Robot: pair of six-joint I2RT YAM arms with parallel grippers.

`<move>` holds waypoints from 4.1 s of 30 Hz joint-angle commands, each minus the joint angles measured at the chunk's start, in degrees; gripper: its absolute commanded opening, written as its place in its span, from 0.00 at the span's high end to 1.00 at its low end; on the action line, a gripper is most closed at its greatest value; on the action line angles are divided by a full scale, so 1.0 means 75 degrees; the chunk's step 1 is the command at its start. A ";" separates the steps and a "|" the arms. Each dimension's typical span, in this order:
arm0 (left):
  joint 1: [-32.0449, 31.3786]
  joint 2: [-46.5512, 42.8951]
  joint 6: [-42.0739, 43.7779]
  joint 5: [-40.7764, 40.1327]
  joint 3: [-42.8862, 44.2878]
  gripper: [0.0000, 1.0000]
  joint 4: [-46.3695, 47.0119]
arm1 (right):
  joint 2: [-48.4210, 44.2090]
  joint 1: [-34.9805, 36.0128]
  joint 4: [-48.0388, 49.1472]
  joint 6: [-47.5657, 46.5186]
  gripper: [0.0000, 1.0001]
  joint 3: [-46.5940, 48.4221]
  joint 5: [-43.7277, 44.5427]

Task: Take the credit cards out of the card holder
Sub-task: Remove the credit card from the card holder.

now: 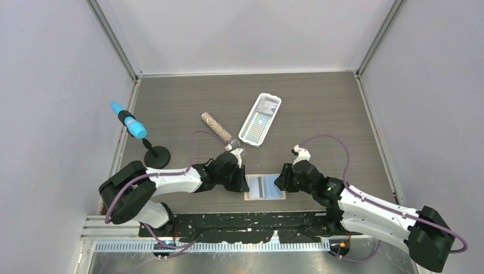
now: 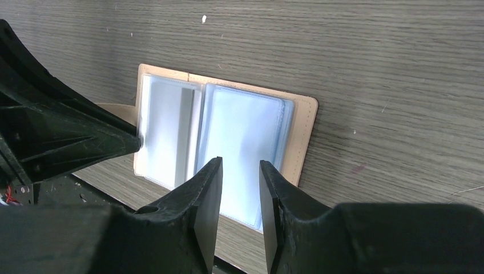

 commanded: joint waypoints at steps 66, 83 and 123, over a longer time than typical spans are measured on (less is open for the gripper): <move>-0.0227 0.0061 -0.0292 -0.0607 0.0326 0.64 -0.0081 | -0.0458 0.0022 0.0045 -0.0101 0.62 -0.0271 0.0307; -0.0227 0.0115 -0.0588 0.0119 0.0122 0.95 0.0795 | -0.0317 0.0029 0.0261 -0.0029 0.62 -0.0418 0.0231; -0.0227 0.0471 -0.0762 0.1077 0.0305 1.00 0.2790 | -0.0978 0.0025 0.0303 0.0113 0.51 -0.0456 0.0170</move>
